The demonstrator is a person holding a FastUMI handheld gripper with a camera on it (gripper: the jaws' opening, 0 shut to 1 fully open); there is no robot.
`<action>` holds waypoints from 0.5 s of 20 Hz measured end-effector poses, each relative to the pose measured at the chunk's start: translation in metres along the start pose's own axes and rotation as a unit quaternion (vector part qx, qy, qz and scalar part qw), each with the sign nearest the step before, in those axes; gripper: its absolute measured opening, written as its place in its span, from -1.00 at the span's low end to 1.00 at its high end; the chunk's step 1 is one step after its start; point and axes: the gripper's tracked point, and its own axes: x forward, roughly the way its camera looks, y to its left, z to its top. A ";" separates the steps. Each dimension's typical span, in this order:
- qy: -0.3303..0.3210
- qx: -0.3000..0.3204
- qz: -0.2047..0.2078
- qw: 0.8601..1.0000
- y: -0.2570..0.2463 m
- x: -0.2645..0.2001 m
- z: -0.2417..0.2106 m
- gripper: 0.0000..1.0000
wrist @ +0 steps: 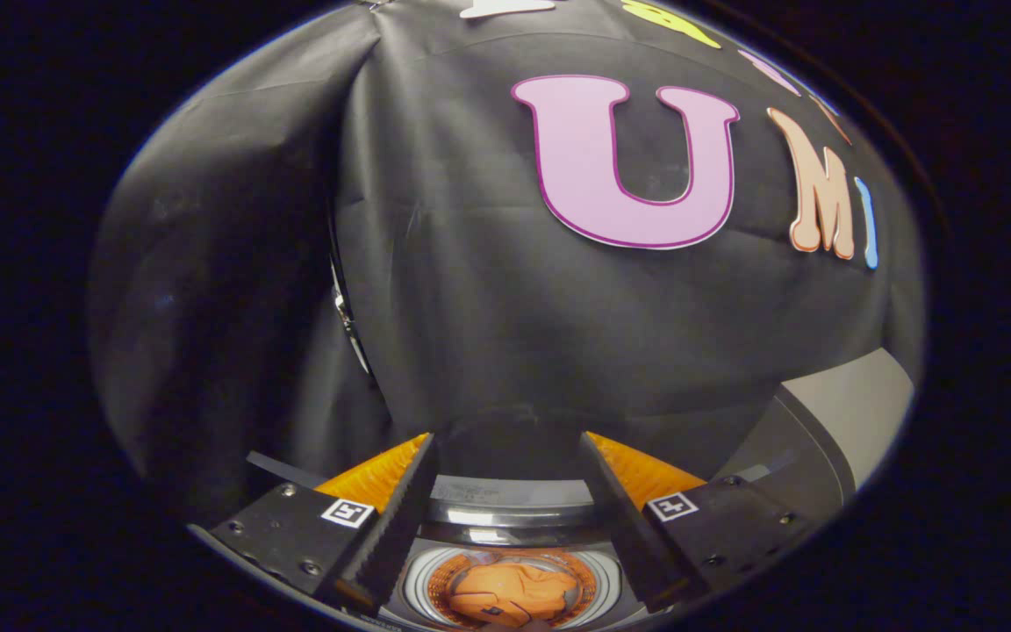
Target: Put the clothes into the washing machine and then close the washing machine lid.
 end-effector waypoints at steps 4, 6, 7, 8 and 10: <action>0.003 0.000 0.005 1.000 0.003 -0.006 -0.007 0.94; 0.003 0.000 0.006 1.000 0.003 -0.009 -0.010 0.92; 0.004 0.000 0.009 1.000 0.005 -0.011 -0.011 0.91; 0.003 0.001 0.009 1.000 0.004 -0.012 -0.014 0.91; 0.006 0.000 0.012 1.000 0.006 -0.015 -0.017 0.89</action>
